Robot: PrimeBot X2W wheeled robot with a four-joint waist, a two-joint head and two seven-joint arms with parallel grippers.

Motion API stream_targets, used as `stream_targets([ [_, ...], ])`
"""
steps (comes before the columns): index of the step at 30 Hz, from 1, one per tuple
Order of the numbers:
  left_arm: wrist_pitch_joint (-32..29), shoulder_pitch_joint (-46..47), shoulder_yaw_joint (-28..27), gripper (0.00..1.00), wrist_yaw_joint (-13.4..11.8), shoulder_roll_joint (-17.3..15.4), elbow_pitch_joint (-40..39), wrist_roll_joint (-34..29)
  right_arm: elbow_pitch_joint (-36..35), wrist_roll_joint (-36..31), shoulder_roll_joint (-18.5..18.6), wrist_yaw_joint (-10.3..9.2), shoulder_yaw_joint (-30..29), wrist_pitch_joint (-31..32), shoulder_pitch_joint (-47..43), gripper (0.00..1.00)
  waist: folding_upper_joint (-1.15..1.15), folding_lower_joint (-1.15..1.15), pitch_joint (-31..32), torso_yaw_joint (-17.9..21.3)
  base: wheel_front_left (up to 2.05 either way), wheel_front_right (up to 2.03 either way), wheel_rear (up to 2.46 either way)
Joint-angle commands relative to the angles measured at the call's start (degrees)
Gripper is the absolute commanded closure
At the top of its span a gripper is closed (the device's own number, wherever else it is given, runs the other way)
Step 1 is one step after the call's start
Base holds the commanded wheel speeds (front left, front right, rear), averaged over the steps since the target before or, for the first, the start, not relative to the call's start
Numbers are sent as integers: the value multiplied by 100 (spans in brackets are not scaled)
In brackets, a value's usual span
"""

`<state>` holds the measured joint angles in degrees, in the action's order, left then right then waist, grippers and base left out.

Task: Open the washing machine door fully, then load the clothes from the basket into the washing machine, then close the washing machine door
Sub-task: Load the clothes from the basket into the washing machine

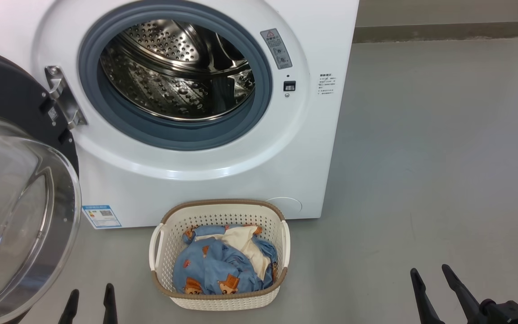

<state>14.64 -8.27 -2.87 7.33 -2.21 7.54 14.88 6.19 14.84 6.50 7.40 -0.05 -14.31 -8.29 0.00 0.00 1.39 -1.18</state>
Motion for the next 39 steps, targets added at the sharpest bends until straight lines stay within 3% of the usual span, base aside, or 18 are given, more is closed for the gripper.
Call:
stream_targets([
  [1, 36, 94, -187, 0, 14, -66, -141, -3, -128, -15, 50, 9, 114, -69, 114, 0, 0, 0, -7, 3, 0, 0, 0],
  [39, 36, 88, -97, 0, 15, -66, -83, -95, -135, -8, 68, 9, 131, -69, 146, 0, 0, 0, -101, 5, 1, -1, 0],
])
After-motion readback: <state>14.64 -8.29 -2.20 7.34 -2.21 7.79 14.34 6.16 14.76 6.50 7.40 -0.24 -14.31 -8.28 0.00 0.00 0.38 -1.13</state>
